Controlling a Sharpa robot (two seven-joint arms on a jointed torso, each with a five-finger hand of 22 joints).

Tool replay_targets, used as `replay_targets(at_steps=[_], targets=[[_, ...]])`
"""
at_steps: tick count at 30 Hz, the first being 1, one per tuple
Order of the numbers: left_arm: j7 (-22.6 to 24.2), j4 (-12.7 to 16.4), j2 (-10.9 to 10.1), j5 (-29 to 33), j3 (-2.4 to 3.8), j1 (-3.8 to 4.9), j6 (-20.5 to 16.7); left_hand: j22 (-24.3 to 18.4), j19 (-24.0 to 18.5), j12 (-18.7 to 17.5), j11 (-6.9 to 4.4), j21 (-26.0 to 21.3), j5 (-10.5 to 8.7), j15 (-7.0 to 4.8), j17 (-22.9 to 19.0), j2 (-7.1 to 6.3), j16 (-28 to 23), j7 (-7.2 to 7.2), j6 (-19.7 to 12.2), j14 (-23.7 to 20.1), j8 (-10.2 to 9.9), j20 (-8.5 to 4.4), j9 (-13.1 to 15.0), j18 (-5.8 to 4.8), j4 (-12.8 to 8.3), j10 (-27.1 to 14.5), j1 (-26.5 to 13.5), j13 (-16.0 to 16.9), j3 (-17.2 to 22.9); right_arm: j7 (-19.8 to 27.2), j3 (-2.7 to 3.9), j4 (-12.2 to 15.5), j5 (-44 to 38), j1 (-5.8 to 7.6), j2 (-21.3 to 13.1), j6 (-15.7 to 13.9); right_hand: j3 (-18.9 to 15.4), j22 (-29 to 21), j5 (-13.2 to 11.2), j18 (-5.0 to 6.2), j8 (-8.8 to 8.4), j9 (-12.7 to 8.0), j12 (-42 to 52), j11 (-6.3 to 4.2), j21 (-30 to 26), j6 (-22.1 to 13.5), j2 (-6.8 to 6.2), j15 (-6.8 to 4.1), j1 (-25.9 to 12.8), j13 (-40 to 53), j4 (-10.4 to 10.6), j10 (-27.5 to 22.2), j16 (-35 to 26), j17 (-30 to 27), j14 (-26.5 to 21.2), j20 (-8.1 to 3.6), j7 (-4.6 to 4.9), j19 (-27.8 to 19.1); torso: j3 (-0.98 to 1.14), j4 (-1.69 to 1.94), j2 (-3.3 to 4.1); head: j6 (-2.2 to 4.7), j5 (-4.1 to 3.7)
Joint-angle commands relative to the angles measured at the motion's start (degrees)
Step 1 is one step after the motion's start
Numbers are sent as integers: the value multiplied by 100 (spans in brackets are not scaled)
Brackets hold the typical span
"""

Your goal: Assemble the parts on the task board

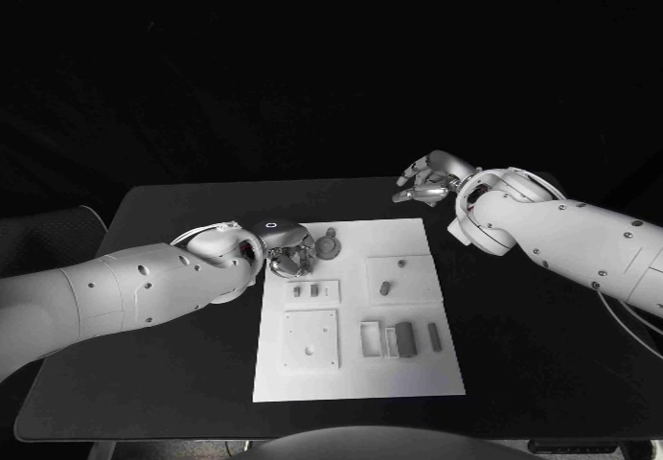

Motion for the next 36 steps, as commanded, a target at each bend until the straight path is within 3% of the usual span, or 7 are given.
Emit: replay_targets(at_steps=[1,16,26,36], targets=[[-60,1,2,-95,-6,-10,146,109,-10,-11,1,3,6,-1,8,-29,-16,0,34,-13,31,-18,11,470,-29,53,40,-4,-4,40,0,11,-24,-2,1,59,-4,74,12,92,-4,-6,37,-7,-19,-28,17,-11,-34,-6,15,-41,5,-9,-32,-40,56,-6,0,3,-1,-1,-4],[-68,-1,28,-105,-7,-14,166,112,-17,-15,0,5,6,-2,13,-30,-10,0,37,-24,29,-19,12,467,-39,57,46,3,-6,39,0,10,-24,-2,0,61,-4,74,12,92,-3,-7,38,-7,-20,-29,19,-11,-34,-8,15,-41,6,-9,-32,-40,57,-5,1,1,0,1,-12],[-46,-74,111,-105,-7,-97,138,113,-22,-21,2,5,5,-1,16,-38,-7,3,30,-32,22,-19,11,464,-41,55,38,6,-14,41,0,5,-24,-2,-1,63,-5,74,12,92,-2,-7,39,-7,-20,-29,20,-11,-36,-9,17,-42,6,-10,-32,-40,57,-5,-1,-5,4,-11,-29],[-16,-59,111,-105,-7,-104,136,121,-15,8,-29,28,1,-28,46,-65,36,-19,84,-39,41,-35,27,457,-55,142,36,56,-42,42,0,2,-24,-4,-6,68,-6,74,12,92,-2,-7,40,-7,-20,-29,21,-11,-37,-10,18,-42,6,-10,-32,-40,57,-5,2,1,-1,-28,-46]])
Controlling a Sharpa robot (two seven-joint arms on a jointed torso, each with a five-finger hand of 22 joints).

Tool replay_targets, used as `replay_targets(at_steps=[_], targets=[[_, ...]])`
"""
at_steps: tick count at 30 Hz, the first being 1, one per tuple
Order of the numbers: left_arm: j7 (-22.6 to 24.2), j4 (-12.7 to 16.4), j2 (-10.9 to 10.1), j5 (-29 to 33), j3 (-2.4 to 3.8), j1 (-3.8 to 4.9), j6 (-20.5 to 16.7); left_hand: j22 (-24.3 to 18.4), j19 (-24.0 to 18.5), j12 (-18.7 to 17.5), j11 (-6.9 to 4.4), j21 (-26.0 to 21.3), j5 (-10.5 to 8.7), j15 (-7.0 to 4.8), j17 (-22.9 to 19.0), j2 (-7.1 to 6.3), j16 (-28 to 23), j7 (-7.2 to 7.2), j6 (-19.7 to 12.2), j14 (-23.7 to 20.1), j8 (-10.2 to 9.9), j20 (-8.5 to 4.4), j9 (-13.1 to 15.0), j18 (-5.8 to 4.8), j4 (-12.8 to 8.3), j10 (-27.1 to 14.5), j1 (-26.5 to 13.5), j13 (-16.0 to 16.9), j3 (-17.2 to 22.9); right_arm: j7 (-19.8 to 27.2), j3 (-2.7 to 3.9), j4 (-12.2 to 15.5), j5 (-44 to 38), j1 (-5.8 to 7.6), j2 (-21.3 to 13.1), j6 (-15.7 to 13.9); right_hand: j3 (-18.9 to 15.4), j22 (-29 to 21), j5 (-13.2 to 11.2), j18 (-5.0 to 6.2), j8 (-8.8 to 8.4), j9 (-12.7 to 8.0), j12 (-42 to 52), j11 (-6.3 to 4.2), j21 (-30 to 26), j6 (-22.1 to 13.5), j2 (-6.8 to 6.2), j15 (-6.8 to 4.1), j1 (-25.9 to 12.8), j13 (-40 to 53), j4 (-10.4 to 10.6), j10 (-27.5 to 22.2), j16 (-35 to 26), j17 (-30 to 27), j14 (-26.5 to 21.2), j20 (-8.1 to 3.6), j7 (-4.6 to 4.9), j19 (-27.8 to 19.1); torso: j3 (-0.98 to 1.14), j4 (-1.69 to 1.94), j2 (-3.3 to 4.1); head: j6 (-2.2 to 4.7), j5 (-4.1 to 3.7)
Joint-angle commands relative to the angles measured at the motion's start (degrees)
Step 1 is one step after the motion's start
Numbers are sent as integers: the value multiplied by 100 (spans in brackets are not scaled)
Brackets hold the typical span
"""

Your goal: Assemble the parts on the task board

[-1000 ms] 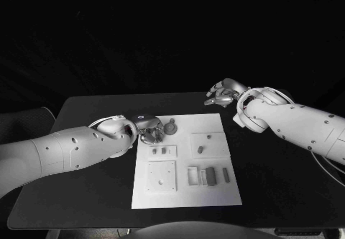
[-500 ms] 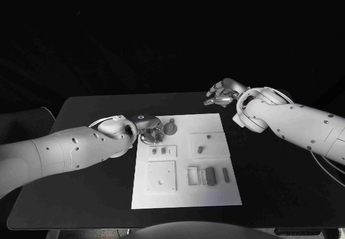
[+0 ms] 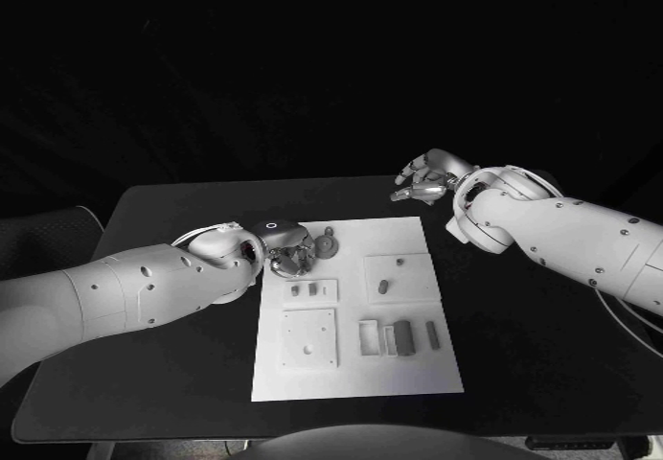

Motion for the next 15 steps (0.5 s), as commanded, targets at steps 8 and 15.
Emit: replay_targets(at_steps=[8,15], targets=[[64,48,-17,-58,-30,-47,117,134,32,74,-75,106,2,-90,76,-80,139,-57,152,-36,80,-103,52,436,-43,183,39,150,-38,44,0,3,-24,-4,-9,69,-6,75,12,92,-1,-8,41,-7,-20,-25,21,-11,-37,-6,19,-43,6,-6,-32,-51,60,5,-3,6,-1,-14,-9],[108,54,-19,-58,-30,-48,27,135,30,93,-93,137,-10,-107,101,-156,177,-64,165,-44,76,-122,64,423,-55,214,32,217,-66,43,0,2,-24,-6,-12,69,-7,75,12,92,-1,-9,41,-7,-20,-25,22,-10,-38,-7,20,-43,7,-7,-32,-51,60,5,-3,9,-2,-21,-12]])
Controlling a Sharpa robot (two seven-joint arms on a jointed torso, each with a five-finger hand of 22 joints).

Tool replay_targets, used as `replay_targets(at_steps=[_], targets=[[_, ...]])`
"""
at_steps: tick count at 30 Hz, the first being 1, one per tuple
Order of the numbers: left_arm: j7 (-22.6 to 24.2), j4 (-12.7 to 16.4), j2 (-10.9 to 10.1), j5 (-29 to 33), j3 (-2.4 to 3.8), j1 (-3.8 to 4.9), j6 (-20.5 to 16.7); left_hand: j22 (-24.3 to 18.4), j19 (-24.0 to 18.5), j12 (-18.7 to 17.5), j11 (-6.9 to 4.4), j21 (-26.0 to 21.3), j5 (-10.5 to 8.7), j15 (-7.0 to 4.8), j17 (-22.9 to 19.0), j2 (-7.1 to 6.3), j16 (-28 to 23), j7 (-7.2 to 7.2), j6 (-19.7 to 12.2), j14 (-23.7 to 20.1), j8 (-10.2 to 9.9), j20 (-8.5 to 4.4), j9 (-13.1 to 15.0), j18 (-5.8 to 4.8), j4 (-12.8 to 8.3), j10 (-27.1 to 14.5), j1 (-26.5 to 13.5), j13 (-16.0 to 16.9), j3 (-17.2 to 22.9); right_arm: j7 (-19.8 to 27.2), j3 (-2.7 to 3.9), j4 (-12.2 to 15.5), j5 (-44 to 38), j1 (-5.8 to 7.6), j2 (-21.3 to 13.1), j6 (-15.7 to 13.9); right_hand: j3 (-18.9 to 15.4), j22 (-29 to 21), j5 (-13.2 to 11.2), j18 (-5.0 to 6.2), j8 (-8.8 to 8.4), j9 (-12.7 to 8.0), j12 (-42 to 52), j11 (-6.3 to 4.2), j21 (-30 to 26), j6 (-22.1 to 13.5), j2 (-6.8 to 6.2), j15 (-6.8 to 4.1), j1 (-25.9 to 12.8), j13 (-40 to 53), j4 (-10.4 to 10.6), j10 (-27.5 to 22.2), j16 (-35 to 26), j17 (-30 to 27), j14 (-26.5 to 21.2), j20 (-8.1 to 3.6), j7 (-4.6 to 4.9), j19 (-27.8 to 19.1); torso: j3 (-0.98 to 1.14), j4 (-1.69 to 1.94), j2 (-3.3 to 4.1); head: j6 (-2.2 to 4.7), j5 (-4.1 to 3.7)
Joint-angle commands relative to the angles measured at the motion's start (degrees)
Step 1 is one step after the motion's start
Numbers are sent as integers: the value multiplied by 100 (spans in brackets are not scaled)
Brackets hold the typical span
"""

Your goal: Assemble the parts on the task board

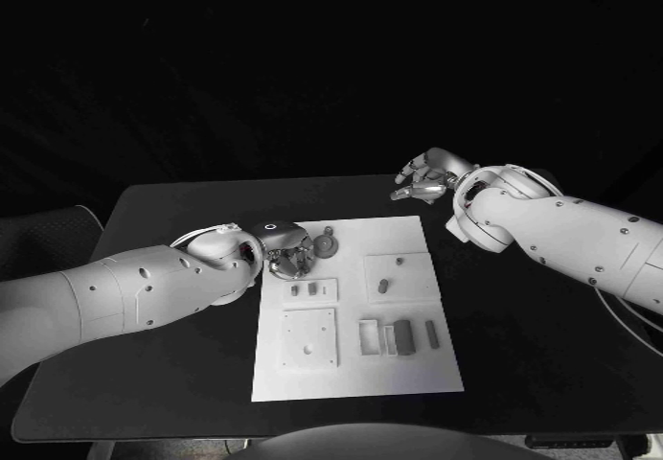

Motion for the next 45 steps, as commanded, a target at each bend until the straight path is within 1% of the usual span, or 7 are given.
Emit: replay_targets(at_steps=[1,4,9,20,28,36,45], targets=[[96,26,6,-43,-17,-25,13,134,-4,7,-2,30,-16,-37,13,-91,28,-2,14,-19,23,-47,6,417,-9,38,-30,38,-37,42,0,2,-24,-4,-3,67,-7,76,12,92,-1,-9,18,-7,-20,-15,22,-16,-38,-7,21,-43,7,-7,-27,-52,69,6,-1,4,-2,-6,2],[92,16,7,-41,-17,-26,-37,132,-6,17,-8,45,-21,-43,26,-126,49,8,-14,-26,2,-58,6,411,-13,42,-35,89,-63,42,0,1,-24,-4,-3,69,-7,76,12,92,-1,-9,19,-7,-20,-15,22,-16,-39,-8,21,-43,7,-7,-27,-52,69,7,0,2,-1,-5,5],[92,4,17,-36,-17,-26,-70,130,-5,23,-12,54,-22,-47,34,-128,63,14,-29,-29,-10,-65,8,407,-12,39,-27,128,-70,43,0,2,-24,-5,-1,71,-8,76,12,92,0,-9,19,-7,-21,-15,22,-16,-41,-8,23,-43,7,-7,-27,-52,69,7,4,-2,0,2,5],[36,-72,75,-52,-18,-41,92,126,-19,44,-30,73,-21,-63,47,-32,84,-3,26,-48,5,-81,35,389,-1,35,29,257,-29,42,0,14,-24,-5,-6,67,-8,76,12,92,0,-10,20,-7,-21,-16,23,-16,-43,-10,25,-44,7,-8,-27,-51,69,6,11,-7,3,-7,9],[24,-105,99,-86,-18,-84,169,126,-28,48,-35,81,-20,-68,47,16,86,-10,52,-55,10,-88,47,382,-2,33,42,306,-15,42,0,19,-24,-5,-8,65,-9,76,12,92,0,-10,21,-7,-22,-16,22,-16,-44,-11,26,-44,7,-8,-27,-51,69,6,10,-5,2,-14,1],[21,-135,113,-88,-18,-101,213,126,-33,50,-38,85,-20,-71,48,33,87,-15,66,-57,14,-91,52,379,-9,35,51,330,-9,41,0,24,-24,-5,-10,60,-9,76,12,92,1,-11,22,-7,-22,-16,22,-16,-45,-12,27,-44,7,-9,-27,-51,69,6,5,-2,0,-23,-3],[55,-132,109,-78,-17,-104,87,124,-42,30,-30,90,-21,-65,46,11,85,-2,34,-61,-13,-95,49,373,-17,-3,43,360,-15,42,0,24,-24,-5,-9,59,-9,76,13,92,1,-11,22,-7,-22,-16,22,-16,-45,-13,29,-45,7,-9,-28,-51,69,6,3,-2,-1,-13,-3]])
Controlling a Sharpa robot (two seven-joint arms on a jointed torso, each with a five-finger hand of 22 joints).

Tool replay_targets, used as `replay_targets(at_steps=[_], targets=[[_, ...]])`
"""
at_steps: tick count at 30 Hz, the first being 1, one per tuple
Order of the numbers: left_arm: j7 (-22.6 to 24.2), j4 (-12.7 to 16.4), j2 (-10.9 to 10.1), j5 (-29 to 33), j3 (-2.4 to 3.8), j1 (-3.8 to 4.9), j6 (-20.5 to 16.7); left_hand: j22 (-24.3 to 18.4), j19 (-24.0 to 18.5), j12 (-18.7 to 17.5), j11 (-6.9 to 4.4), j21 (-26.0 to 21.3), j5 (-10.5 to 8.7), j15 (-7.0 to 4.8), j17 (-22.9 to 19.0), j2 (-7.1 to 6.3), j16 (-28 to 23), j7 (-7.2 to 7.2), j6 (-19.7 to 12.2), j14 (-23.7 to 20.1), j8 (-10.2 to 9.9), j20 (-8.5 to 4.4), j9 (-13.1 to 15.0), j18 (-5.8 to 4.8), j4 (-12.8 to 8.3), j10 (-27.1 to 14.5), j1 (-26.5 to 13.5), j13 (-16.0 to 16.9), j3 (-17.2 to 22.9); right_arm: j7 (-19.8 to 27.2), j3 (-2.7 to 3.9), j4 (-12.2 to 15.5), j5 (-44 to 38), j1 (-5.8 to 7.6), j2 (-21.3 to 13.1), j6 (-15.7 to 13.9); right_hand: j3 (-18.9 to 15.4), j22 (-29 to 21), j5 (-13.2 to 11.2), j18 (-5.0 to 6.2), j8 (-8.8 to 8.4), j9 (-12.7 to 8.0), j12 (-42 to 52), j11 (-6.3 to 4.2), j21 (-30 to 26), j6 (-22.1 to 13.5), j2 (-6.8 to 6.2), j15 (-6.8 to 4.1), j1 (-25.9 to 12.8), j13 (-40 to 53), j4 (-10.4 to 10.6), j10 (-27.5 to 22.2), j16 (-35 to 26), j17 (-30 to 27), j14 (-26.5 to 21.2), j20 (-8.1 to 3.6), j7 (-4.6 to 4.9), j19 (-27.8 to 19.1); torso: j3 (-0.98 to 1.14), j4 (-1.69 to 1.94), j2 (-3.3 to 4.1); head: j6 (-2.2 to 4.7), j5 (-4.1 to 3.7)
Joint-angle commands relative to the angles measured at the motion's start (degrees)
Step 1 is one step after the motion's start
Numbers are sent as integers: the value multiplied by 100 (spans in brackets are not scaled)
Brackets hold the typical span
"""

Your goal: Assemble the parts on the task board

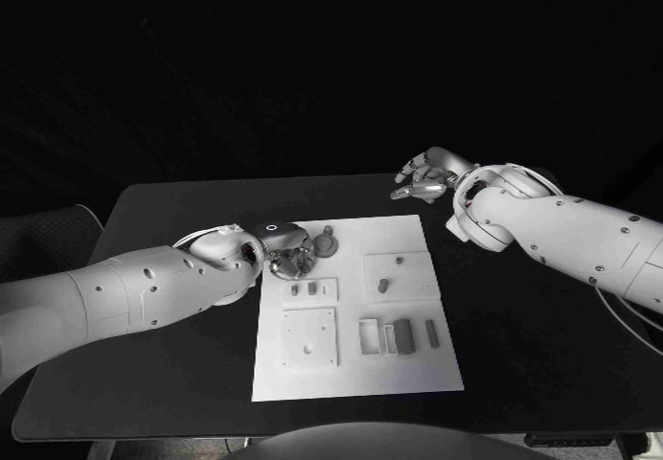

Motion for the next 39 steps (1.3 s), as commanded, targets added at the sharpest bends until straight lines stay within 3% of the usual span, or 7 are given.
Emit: replay_targets(at_steps=[1,8,11,20,32,39], targets=[[52,15,10,-36,-22,-40,82,121,-9,-18,-8,23,-22,-22,5,34,18,34,-2,-24,7,-49,-1,369,-9,-30,-10,17,23,42,0,8,-24,-3,1,55,-9,76,13,92,1,-6,22,-7,-22,-17,22,-18,-45,-9,29,-45,7,-8,-25,-29,49,5,-1,-2,-1,5,2],[6,29,-12,-8,-22,-40,38,117,-20,-41,8,26,-22,-5,2,-42,15,78,-109,-34,-63,-44,-17,366,-13,-73,-15,75,13,42,0,7,-24,-3,0,53,-9,76,13,92,1,-7,23,-7,-23,-18,21,-18,-45,-10,29,-45,7,-8,-25,-29,49,5,0,-2,-1,14,3],[-31,39,-23,2,-22,-40,34,121,-12,-29,3,49,-27,-8,49,-103,81,206,-404,-36,-229,-47,-74,369,-13,-55,-52,162,-54,41,0,8,-24,-3,-2,53,-9,76,13,92,1,-7,23,-7,-23,-18,21,-18,-45,-10,29,-45,7,-8,-25,-29,49,5,-2,-1,-1,12,-4],[-64,21,-42,23,-21,-39,3,109,-82,-81,61,29,-23,44,87,-229,92,302,-745,-143,-400,-6,-131,380,-6,-150,-106,278,-166,37,0,6,-25,-3,-4,66,-9,76,13,92,1,-8,23,-6,-23,-20,20,-18,-43,-11,28,-46,7,-8,-25,-30,49,5,-2,-2,-1,24,4],[-113,6,-65,23,-20,-39,-28,106,-90,-98,77,22,-22,60,95,-267,92,326,-871,-159,-454,11,-150,397,5,-176,-102,340,-183,38,0,-4,-25,-3,-11,72,-9,76,13,92,0,-9,24,-6,-24,-22,20,-18,-42,-13,28,-46,7,-9,-26,-30,49,4,-6,1,0,26,-19],[-73,41,-198,26,-18,-36,-122,106,-95,-115,83,19,-22,65,95,-281,89,327,-868,-165,-446,16,-146,401,-1,-203,-83,352,-178,42,0,-10,-25,-3,-15,64,-8,76,13,92,0,-9,25,-6,-24,-22,19,-18,-41,-14,28,-46,7,-9,-26,-30,49,4,-4,4,-3,37,-18]])
